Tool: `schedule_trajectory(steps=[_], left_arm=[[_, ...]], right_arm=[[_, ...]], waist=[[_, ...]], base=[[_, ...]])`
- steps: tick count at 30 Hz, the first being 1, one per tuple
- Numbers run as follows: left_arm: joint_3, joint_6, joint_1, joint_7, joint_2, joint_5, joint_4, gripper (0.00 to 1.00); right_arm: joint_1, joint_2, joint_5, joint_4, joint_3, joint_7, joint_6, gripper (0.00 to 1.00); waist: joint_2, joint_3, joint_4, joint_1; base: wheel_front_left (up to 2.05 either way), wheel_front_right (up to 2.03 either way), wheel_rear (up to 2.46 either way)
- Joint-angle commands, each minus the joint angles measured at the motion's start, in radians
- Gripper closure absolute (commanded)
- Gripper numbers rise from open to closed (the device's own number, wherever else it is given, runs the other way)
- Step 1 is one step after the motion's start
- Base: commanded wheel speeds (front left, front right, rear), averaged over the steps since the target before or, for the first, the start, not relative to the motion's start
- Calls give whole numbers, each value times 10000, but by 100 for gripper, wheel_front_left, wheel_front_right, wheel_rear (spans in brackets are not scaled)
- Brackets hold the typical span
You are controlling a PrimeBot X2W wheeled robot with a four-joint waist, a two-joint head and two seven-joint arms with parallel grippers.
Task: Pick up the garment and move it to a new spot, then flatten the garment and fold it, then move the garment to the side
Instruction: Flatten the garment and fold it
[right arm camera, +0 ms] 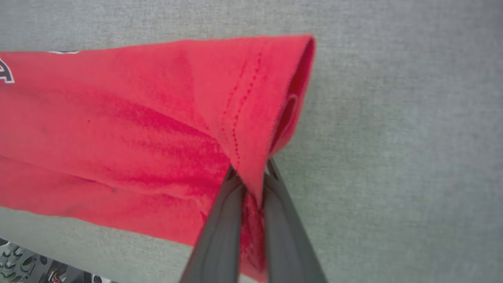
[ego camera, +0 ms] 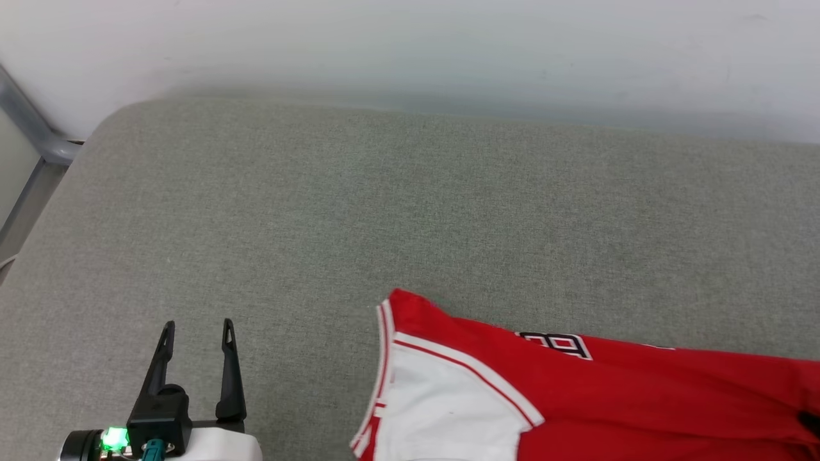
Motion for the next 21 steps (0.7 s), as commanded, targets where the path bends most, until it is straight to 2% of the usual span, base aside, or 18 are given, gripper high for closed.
schedule_trajectory(steps=[1, 6, 9, 14, 21], left_arm=[[18, -36, 118, -22, -47, 56, 27, 0], [8, -146, 158, -22, -96, 233, 81, 0], [23, -173, 181, -22, -110, 272, 125, 0], [57, -217, 225, -22, -119, 306, 188, 0], [59, -301, 291, -24, -121, 351, 270, 0]], right_arm=[[140, -127, -92, 146, -141, -78, -22, 100], [347, -217, -342, 506, -631, -145, -21, 100], [489, -26, -215, 253, -756, -84, -19, 100], [776, 330, 333, -997, -851, 175, -16, 100], [1088, 786, 148, -3139, -617, 907, -16, 100]], waist=[[0, -18, -7, 0], [0, -52, -34, 0], [0, -72, -68, 0], [0, -155, -138, 0], [0, -282, -180, 0]], base=[[0, 0, 0], [0, 0, 0], [0, 0, 0], [0, 0, 0], [0, 0, 0]])
